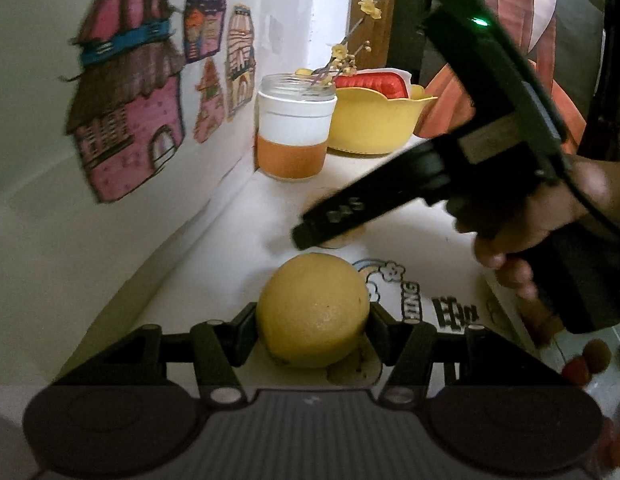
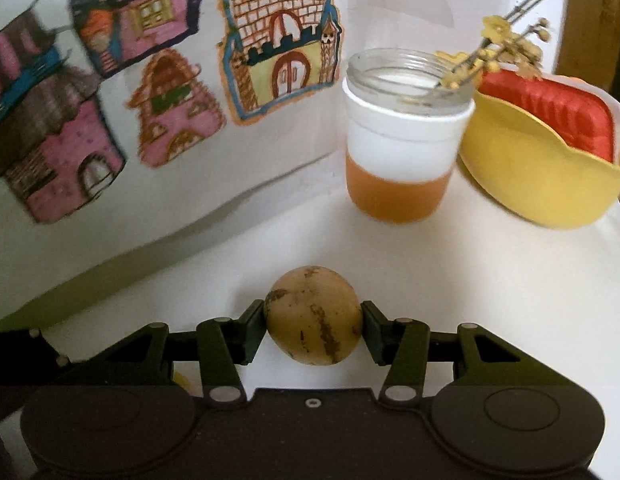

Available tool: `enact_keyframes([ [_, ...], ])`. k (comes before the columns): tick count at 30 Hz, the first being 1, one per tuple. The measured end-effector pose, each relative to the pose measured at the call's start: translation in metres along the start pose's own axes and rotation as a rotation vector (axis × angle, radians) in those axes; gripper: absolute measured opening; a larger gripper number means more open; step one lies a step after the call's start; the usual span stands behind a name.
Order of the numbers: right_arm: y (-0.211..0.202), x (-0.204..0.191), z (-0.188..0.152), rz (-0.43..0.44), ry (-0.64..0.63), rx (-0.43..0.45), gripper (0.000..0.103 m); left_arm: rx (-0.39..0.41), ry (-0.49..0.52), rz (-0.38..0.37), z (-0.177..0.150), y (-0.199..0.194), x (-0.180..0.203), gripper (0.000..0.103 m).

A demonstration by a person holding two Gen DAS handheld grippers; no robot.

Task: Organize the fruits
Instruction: 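Close the right tool on the speckled brown fruit while the left tool grasps the lemon, then carry the speckled brown fruit with the right tool while the left tool carries the lemon over the tray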

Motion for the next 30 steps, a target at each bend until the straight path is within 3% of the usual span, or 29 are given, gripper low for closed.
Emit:
enact_keyframes([
  [17,-0.078,-0.052,-0.082,0.01,0.004,0.019,0.052,-0.02,-0.017,0.034,-0.043,-0.065,-0.004,0.061],
  [30,-0.133,-0.075,-0.12,-0.028,0.03,0.069,0.053,-0.015,-0.026,-0.034,-0.074,-0.104,0.018,0.061],
])
Point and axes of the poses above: each gripper's, at about its wrist camera, not at the fingertips, and y roughly the way its jaws point, x to its right, z to its top, the point moved 3 cm from there along y, roughly the way its jaws point, and after that the axes turned 4 degrees about z, right-handed, at the moved point
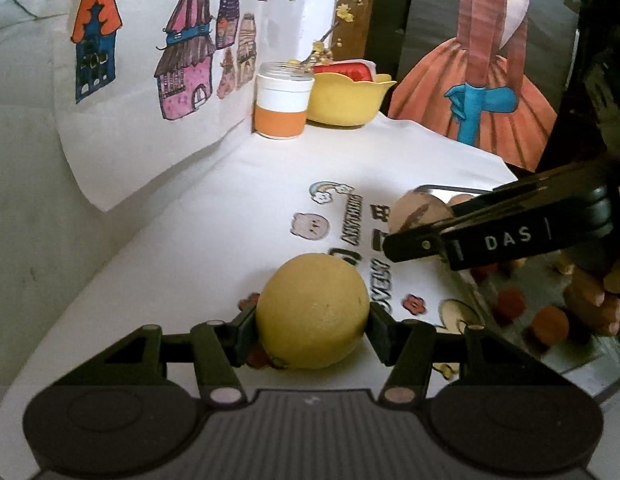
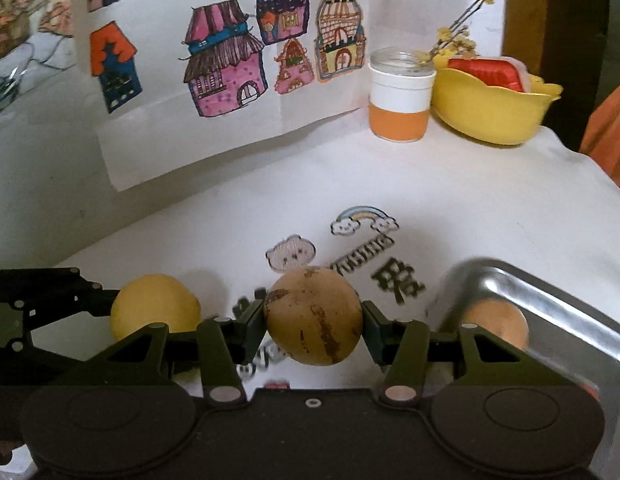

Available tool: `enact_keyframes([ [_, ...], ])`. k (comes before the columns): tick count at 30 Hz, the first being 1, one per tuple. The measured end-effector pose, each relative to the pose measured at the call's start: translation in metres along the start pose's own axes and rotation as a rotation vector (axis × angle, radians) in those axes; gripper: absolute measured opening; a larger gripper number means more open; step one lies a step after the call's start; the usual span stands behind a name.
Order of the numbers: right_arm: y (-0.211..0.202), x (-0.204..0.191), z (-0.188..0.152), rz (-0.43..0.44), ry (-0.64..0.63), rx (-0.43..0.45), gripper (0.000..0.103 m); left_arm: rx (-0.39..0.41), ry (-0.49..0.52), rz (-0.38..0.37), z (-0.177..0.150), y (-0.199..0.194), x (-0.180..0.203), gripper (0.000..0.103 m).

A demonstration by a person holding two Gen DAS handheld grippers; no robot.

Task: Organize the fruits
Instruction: 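Carry the speckled brown fruit with the right tool while the left tool carries the lemon over the tray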

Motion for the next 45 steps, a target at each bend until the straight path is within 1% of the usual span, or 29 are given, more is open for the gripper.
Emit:
enact_keyframes([
  [4,-0.018,-0.005,-0.016,-0.034,-0.008,0.035,0.053,0.008,-0.006,-0.017,-0.007,-0.007,0.007,0.061],
  [13,-0.052,-0.017,-0.05,-0.077,-0.012,0.123,0.053,0.038,-0.024,-0.069,-0.021,-0.015,0.023,0.061],
  [17,-0.067,-0.022,-0.067,-0.116,-0.026,0.168,0.052,0.051,-0.044,-0.088,-0.023,-0.018,0.028,0.061],
  [23,-0.09,-0.022,-0.085,-0.157,0.0,0.224,0.053,0.076,-0.042,-0.108,-0.022,-0.023,0.039,0.061],
  [33,-0.119,-0.019,-0.109,-0.226,0.02,0.262,0.053,0.108,-0.024,-0.149,-0.02,-0.034,0.06,0.061],
  [45,-0.146,-0.003,-0.137,-0.292,0.135,0.308,0.053,0.116,0.008,-0.21,-0.026,-0.038,0.088,0.061],
])
Point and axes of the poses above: each gripper's, at about its wrist camera, not at the fingertips, and y roughly the way its jaws point, x to its right, z to its top, the point moved 3 cm from there along y, roughly the way its jaws point, and after that the axes turned 4 degrees about z, right-handed, at the moved point
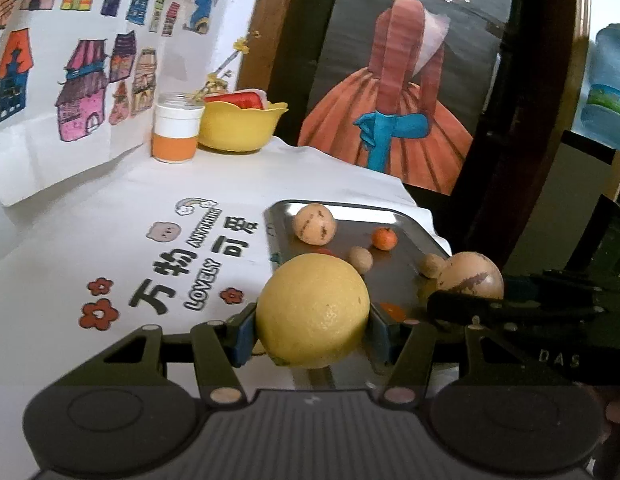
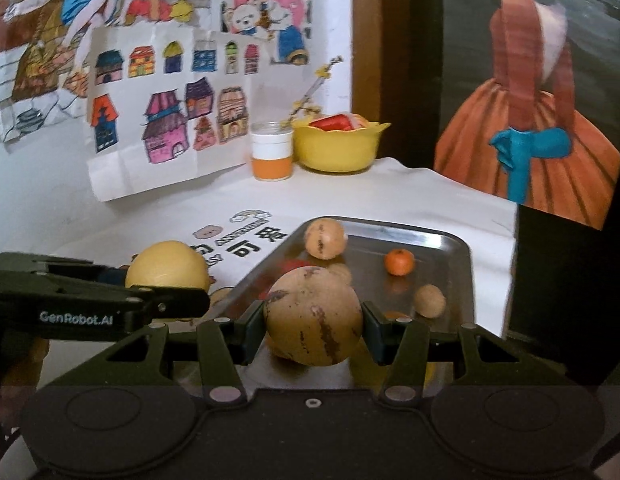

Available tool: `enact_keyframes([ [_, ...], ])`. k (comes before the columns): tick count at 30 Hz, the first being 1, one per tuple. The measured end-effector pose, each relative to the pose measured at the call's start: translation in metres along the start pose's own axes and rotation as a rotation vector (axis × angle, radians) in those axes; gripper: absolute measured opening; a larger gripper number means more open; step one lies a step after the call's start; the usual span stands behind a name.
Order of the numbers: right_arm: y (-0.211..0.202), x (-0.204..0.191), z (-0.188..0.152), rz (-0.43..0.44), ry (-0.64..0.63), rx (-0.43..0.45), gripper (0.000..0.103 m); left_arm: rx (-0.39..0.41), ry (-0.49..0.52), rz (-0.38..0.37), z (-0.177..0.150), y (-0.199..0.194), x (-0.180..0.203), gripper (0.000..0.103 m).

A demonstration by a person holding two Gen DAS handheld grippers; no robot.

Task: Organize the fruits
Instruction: 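Carry the speckled brown fruit with the right tool while the left tool carries the lemon over the tray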

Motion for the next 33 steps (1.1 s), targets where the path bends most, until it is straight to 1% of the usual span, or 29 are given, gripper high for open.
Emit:
enact_keyframes([
  [8,-0.009,0.009,0.0,-0.022,0.02,0.024,0.053,-0.01,0.019,-0.023,-0.007,0.001,0.016,0.061],
  [13,-0.006,0.013,0.004,-0.026,0.019,0.036,0.053,-0.014,0.015,-0.025,-0.01,0.004,0.021,0.061],
  [25,0.018,0.025,0.018,-0.037,0.06,0.067,0.053,-0.03,-0.027,-0.026,-0.015,0.011,0.025,0.061],
  [33,0.036,0.027,0.022,-0.055,0.06,0.046,0.053,-0.02,-0.024,-0.015,-0.015,0.014,0.028,0.061],
])
Point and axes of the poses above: each gripper's, at about its wrist camera, not at the fingertips, and y roughly the way its jaws point, x to its right, z to its top, the point moved 3 cm from there along y, roughly the way its jaws point, and after that the axes turned 4 degrees about z, right-handed, at the moved point
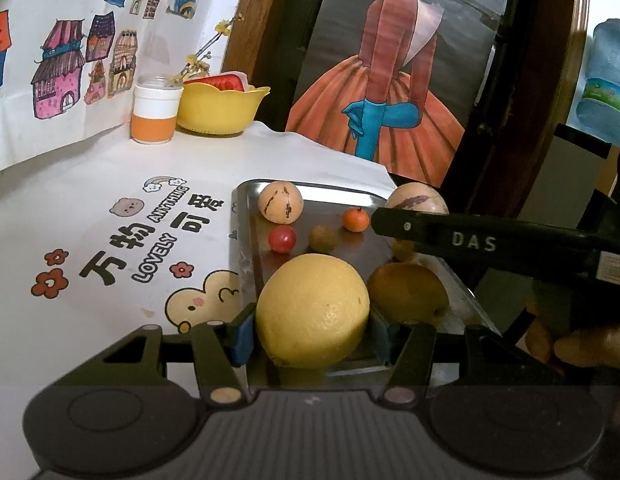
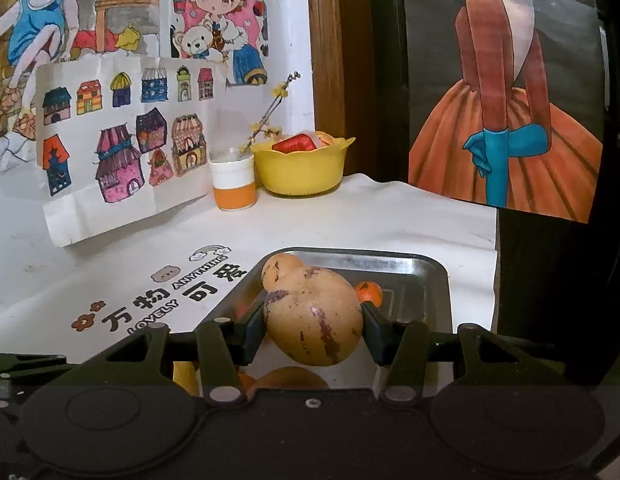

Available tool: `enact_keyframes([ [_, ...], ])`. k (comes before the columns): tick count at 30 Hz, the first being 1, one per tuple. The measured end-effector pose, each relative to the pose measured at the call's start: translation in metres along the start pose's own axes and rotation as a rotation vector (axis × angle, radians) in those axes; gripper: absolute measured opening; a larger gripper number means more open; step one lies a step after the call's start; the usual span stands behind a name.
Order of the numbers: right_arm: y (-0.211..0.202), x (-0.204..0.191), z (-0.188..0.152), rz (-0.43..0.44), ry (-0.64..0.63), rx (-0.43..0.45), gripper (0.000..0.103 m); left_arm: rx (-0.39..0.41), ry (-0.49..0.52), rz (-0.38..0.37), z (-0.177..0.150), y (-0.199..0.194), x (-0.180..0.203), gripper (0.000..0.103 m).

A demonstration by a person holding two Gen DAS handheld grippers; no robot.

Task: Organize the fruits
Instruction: 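Carry the speckled brown fruit with the right tool while the left tool carries the lemon over the tray, then lower the brown fruit with the right tool while the left tool lowers the lemon onto the tray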

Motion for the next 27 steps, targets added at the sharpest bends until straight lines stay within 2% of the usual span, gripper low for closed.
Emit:
enact_keyframes([
  [10,0.019,0.008,-0.002,-0.03,0.002,-0.047,0.053,-0.002,0.028,0.027,0.0,0.003,0.006,0.061],
  [27,0.033,0.013,-0.004,-0.039,0.012,-0.065,0.053,-0.003,0.091,0.066,-0.001,0.005,0.016,0.061],
])
Point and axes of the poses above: each gripper's, at about its wrist camera, not at the fingertips, and y roughly the way its jaws point, x to its right, z to its top, the point moved 3 cm from there along y, roughly the way its jaws point, and after that the axes turned 4 degrees about z, right-handed, at the moved point
